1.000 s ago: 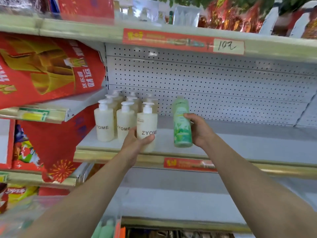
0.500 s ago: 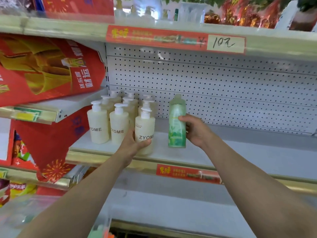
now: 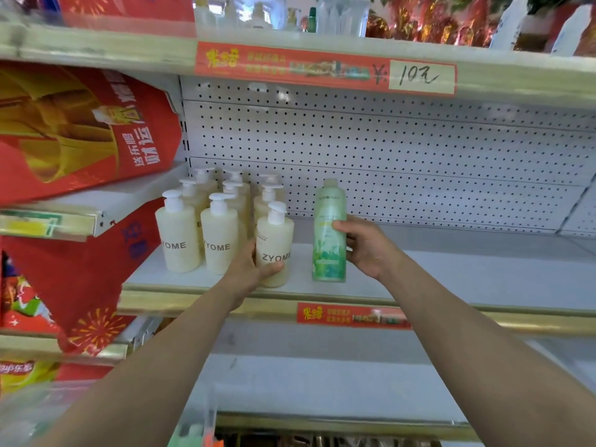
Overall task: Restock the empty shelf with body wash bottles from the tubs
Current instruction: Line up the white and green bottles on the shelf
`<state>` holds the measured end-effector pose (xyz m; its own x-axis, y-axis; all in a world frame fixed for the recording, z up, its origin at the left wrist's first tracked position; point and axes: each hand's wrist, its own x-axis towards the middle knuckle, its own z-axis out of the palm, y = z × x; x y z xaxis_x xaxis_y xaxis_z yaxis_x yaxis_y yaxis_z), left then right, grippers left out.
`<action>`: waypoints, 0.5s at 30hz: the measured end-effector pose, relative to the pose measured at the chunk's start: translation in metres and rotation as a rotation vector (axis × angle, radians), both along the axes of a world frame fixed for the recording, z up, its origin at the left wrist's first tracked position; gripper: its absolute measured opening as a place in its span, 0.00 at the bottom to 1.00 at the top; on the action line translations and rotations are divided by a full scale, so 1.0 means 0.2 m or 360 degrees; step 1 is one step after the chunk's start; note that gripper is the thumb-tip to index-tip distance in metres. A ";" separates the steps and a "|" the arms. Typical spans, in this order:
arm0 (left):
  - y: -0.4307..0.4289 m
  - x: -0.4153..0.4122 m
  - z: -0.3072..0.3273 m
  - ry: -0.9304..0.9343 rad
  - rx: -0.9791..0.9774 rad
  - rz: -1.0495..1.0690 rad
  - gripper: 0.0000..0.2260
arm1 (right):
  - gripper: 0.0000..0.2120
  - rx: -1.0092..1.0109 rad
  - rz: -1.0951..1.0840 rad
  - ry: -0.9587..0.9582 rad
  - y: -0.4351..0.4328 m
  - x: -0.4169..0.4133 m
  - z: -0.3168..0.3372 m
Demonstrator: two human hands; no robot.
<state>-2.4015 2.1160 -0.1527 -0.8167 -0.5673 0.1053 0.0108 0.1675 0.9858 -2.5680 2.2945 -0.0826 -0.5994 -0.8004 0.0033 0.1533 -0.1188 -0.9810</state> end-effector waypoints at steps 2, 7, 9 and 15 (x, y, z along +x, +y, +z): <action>-0.01 -0.01 -0.01 0.0003 -0.0023 0.0058 0.30 | 0.18 -0.0008 -0.0022 0.0000 0.00 0.00 0.00; 0.00 -0.02 -0.02 0.0033 -0.0059 0.0239 0.30 | 0.18 -0.0006 -0.0063 0.0001 0.00 0.00 0.01; 0.01 -0.01 -0.02 0.0041 -0.0069 0.0287 0.29 | 0.18 -0.0015 -0.0061 -0.0004 0.00 0.00 0.02; 0.00 0.01 -0.02 0.0084 -0.0167 0.0347 0.22 | 0.17 -0.0029 -0.0054 -0.0021 0.00 -0.01 0.03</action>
